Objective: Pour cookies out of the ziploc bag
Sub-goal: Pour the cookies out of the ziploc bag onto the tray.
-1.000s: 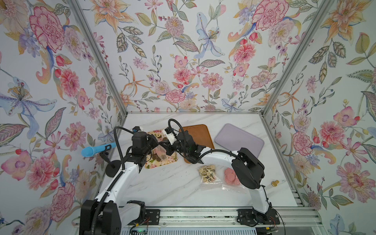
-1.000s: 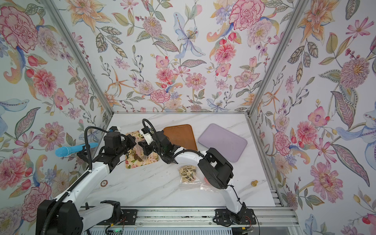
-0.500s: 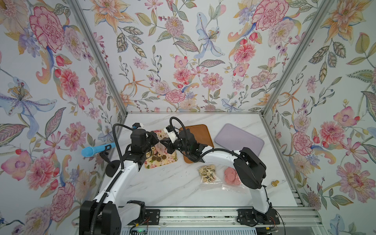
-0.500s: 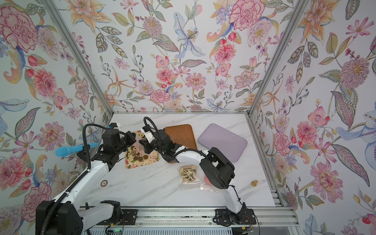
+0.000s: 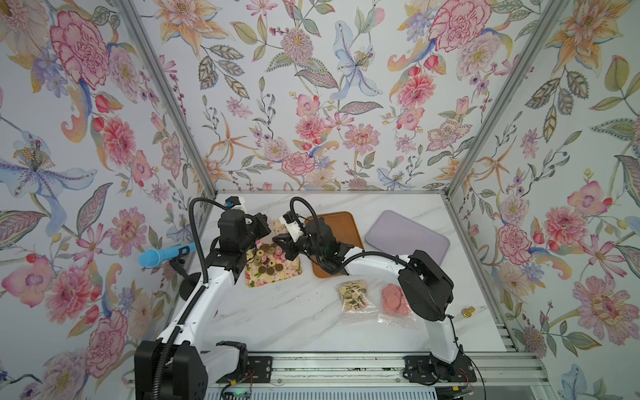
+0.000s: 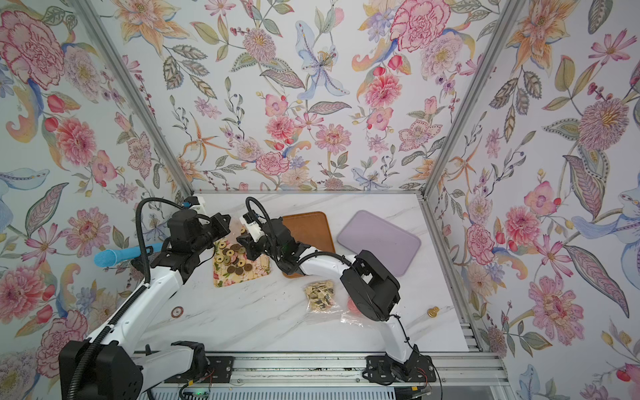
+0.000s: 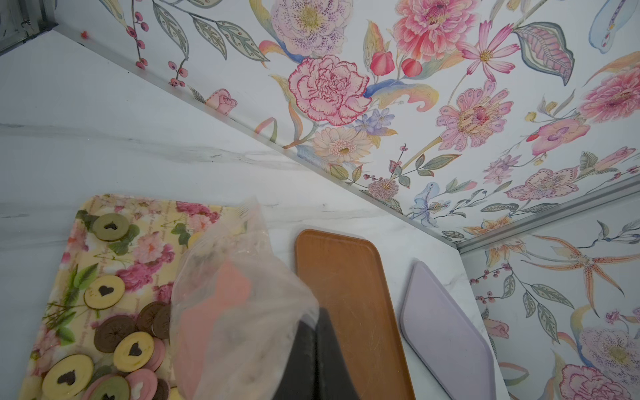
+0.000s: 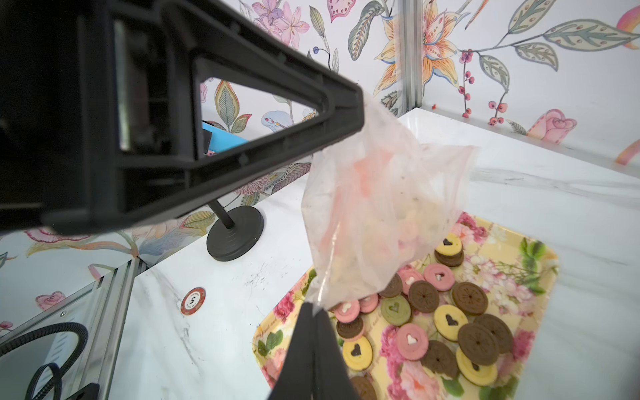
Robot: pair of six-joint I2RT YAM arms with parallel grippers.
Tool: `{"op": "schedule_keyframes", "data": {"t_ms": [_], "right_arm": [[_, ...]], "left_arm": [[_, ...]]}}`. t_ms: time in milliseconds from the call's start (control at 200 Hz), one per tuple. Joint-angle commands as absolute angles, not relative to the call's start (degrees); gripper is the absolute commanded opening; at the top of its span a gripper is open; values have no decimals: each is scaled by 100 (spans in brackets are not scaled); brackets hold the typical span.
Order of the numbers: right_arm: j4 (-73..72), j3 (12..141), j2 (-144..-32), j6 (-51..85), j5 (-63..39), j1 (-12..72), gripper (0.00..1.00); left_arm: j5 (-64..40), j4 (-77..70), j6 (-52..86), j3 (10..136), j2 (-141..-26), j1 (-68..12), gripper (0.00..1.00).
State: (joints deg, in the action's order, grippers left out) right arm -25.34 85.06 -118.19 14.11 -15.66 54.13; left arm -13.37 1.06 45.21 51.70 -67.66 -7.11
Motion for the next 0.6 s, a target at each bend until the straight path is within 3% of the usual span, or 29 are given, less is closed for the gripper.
{"op": "schedule_keyframes", "data": {"t_ms": [0,150,596], "right_arm": [[-2751,8474,-11816,1419,-1642,5358,18],[-2874,8321,-11724,1465,-1652,5308,27],[-3056,6870,-10601,1640,-1582,4947,32]], "left_arm": [[-1421,533,4063,5359,-6737,-668,0],[-1334,747,3821,5345,-6624,-661,0],[-590,2121,2579,5471,-5880,-668,0]]}}
